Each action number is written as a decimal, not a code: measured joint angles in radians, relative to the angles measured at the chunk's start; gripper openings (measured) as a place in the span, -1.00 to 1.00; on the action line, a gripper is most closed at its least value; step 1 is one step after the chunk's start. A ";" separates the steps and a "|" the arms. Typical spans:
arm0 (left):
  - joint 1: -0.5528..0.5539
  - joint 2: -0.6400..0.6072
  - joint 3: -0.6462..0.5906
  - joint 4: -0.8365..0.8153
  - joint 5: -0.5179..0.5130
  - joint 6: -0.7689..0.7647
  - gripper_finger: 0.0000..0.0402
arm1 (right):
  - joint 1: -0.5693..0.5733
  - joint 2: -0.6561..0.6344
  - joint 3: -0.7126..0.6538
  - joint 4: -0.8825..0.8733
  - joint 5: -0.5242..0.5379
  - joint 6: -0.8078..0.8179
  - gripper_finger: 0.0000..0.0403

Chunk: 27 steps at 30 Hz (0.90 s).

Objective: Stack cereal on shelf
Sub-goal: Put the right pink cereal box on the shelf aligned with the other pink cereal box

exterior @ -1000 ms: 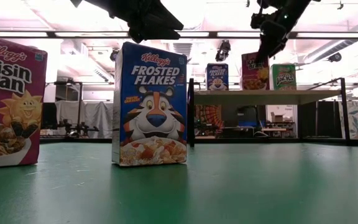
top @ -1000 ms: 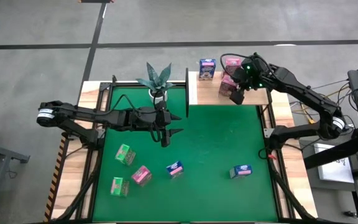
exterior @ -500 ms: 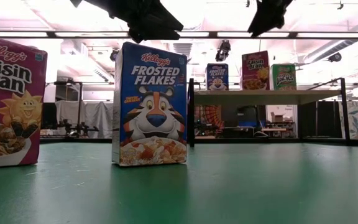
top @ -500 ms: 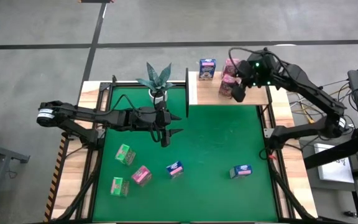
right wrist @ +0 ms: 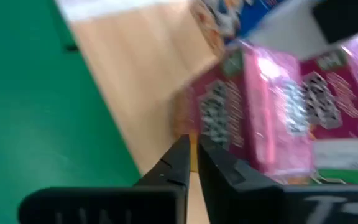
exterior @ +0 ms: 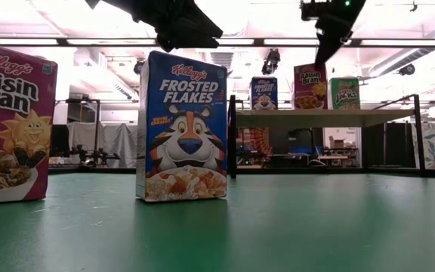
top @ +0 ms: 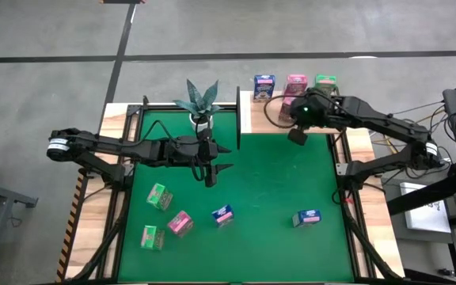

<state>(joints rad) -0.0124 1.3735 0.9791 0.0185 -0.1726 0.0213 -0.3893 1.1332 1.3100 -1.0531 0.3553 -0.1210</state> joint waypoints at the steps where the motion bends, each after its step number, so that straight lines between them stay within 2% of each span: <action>1: 0.000 0.000 0.000 0.000 0.000 0.000 0.01 | 0.000 0.000 -0.003 -0.001 0.027 0.003 -0.94; 8: 0.000 0.000 0.000 0.000 0.000 0.000 0.01 | 0.000 0.000 -0.002 0.000 0.170 -0.018 -0.96; 12: 0.000 0.000 0.000 -0.001 0.000 0.000 0.01 | -0.001 0.000 -0.002 -0.014 0.185 -0.032 -0.96; 16: 0.000 0.000 0.000 -0.004 0.000 0.000 0.01 | -0.001 0.000 0.002 -0.014 0.127 -0.016 -0.96; 23: 0.000 0.000 0.000 -0.005 0.000 0.000 0.01 | -0.001 -0.002 0.024 0.067 -0.065 0.018 -0.96; 27: 0.000 0.000 0.000 -0.007 0.000 0.000 0.01 | -0.002 -0.007 0.028 0.178 -0.064 0.011 -0.96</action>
<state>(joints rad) -0.0124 1.3735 0.9791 0.0113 -0.1726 0.0212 -0.3915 1.1263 1.3377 -0.8746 0.2913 -0.1098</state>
